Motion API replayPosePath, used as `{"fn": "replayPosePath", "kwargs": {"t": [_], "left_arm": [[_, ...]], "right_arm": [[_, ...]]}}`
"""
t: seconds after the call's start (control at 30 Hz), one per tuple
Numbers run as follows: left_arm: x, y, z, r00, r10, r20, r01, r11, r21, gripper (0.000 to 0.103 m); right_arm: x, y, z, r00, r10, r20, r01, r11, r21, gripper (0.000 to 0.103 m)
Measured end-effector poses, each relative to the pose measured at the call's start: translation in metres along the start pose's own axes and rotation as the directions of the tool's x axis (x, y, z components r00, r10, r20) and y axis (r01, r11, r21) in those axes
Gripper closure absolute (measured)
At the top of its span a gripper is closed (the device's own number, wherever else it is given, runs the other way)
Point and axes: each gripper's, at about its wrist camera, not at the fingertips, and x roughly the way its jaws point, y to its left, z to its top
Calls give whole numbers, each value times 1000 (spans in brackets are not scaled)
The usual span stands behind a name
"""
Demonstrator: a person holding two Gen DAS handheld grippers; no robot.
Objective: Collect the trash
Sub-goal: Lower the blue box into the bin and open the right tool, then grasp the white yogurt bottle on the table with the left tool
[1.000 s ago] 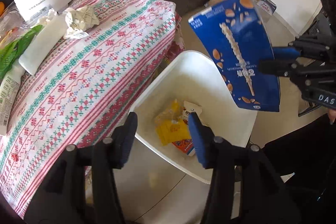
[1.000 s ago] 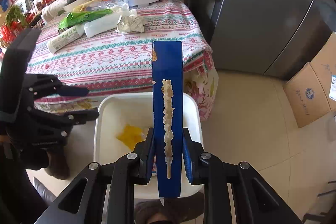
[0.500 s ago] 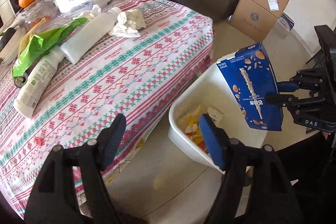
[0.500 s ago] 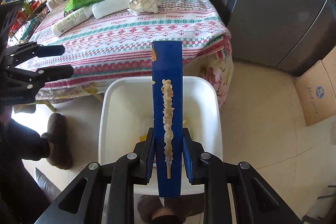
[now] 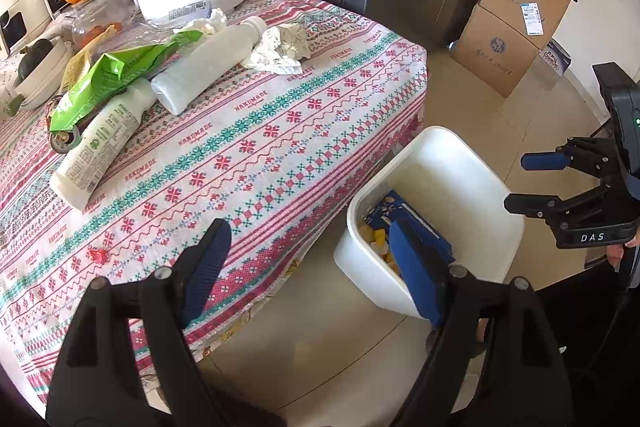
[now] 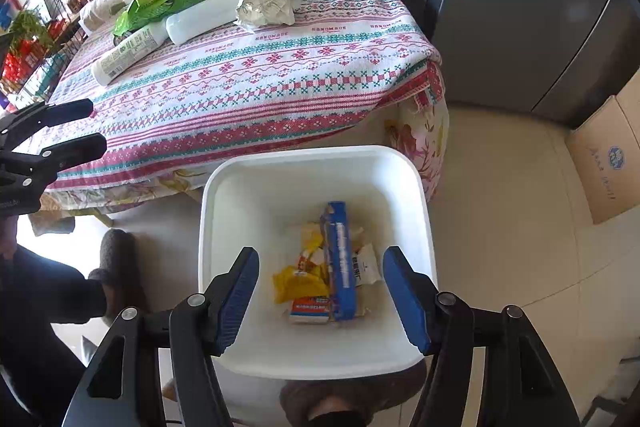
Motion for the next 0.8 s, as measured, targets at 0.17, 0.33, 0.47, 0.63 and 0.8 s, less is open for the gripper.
{"fn": "replayPosePath", "kwargs": {"t": [0.17, 0.33, 0.47, 0.63, 0.8], "left_arm": [[-2, 7, 0, 1000, 16, -2, -16, 1000, -6, 22], [-4, 20, -1, 999, 29, -16, -30, 999, -26, 21], [-6, 36, 1, 998, 55, -26, -56, 998, -32, 21], [-10, 73, 12, 996, 74, -59, -79, 993, -91, 21], [-3, 117, 28, 984, 144, -108, -157, 980, -124, 21]], "right_arm": [[0, 7, 6, 1000, -8, 1, 8, 1000, -10, 33], [-1, 17, 17, 1000, -14, 6, 14, 1000, -23, 32], [-3, 27, 28, 1000, -13, 20, 14, 999, -34, 25], [-7, 41, 46, 999, -9, 42, 11, 999, -46, 22], [-11, 57, 65, 998, -6, 68, 10, 998, -63, 21]]}}
